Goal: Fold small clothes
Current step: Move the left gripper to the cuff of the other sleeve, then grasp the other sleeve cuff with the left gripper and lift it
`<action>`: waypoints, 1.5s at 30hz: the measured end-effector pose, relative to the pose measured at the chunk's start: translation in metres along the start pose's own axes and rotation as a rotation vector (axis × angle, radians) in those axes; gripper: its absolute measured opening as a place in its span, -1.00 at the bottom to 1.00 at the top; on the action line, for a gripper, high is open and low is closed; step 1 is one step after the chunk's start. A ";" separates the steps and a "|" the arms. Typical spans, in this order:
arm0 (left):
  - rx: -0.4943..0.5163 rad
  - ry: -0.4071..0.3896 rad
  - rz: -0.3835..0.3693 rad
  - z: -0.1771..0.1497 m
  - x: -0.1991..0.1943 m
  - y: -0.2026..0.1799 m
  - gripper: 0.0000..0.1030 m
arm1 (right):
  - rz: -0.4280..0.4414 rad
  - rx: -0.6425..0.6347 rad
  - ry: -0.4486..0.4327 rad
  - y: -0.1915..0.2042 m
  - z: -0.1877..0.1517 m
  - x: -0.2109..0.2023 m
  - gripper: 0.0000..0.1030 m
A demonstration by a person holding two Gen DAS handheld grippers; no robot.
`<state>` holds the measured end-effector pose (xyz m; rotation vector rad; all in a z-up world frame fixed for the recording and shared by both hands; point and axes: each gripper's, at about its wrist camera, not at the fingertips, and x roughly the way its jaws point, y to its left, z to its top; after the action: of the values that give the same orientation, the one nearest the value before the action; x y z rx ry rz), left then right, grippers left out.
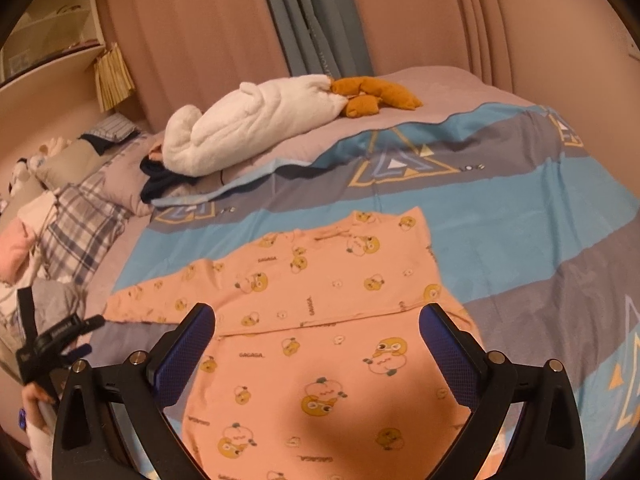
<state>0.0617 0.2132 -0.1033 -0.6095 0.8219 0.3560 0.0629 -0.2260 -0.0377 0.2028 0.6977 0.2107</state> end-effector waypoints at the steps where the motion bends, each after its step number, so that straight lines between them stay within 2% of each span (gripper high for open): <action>1: -0.024 0.004 0.011 0.005 0.005 0.008 0.73 | -0.001 -0.001 0.002 0.002 0.000 0.001 0.96; 3: -0.066 0.010 0.024 0.012 0.013 0.022 0.69 | -0.002 -0.007 0.009 0.005 0.000 0.004 0.96; 7: -0.145 0.046 0.016 0.013 0.029 0.045 0.45 | -0.004 -0.015 0.010 0.011 0.001 0.009 0.96; 15: -0.240 0.084 0.046 0.014 0.048 0.074 0.11 | -0.019 0.016 0.043 0.005 -0.003 0.020 0.96; 20: -0.323 0.061 0.008 0.019 0.046 0.092 0.02 | -0.069 0.025 0.059 -0.002 -0.007 0.024 0.73; 22: -0.351 0.049 0.012 0.023 0.046 0.097 0.00 | -0.075 0.038 0.072 -0.006 -0.008 0.025 0.62; 24: -0.368 0.034 0.028 0.027 0.046 0.101 -0.03 | -0.070 0.046 0.074 -0.009 -0.009 0.025 0.61; 28: -0.419 0.007 -0.003 0.044 0.053 0.110 -0.04 | -0.085 0.050 0.072 -0.014 -0.010 0.025 0.58; 30: -0.452 -0.005 -0.020 0.051 0.057 0.113 -0.12 | -0.086 0.051 0.077 -0.015 -0.011 0.025 0.53; 34: -0.536 -0.018 -0.140 0.060 0.071 0.120 -0.24 | -0.100 0.051 0.079 -0.018 -0.012 0.026 0.53; 38: -0.627 -0.009 -0.222 0.064 0.089 0.124 -0.27 | -0.108 0.064 0.086 -0.022 -0.011 0.029 0.53; 39: -0.647 -0.019 -0.243 0.065 0.090 0.125 -0.31 | -0.109 0.064 0.089 -0.022 -0.011 0.030 0.53; 40: -0.661 -0.022 -0.255 0.065 0.093 0.125 -0.48 | -0.110 0.061 0.092 -0.022 -0.011 0.031 0.53; 41: -0.667 -0.017 -0.252 0.066 0.095 0.126 -0.74 | -0.111 0.058 0.094 -0.022 -0.011 0.032 0.53; 42: -0.670 -0.010 -0.238 0.067 0.099 0.125 -0.87 | -0.114 0.053 0.096 -0.021 -0.011 0.032 0.53; 45: -0.655 -0.015 -0.204 0.071 0.101 0.122 -0.89 | -0.119 0.042 0.094 -0.019 -0.011 0.032 0.53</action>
<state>0.1034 0.3583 -0.1877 -1.2890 0.6130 0.4433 0.0819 -0.2350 -0.0704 0.1918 0.8059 0.0918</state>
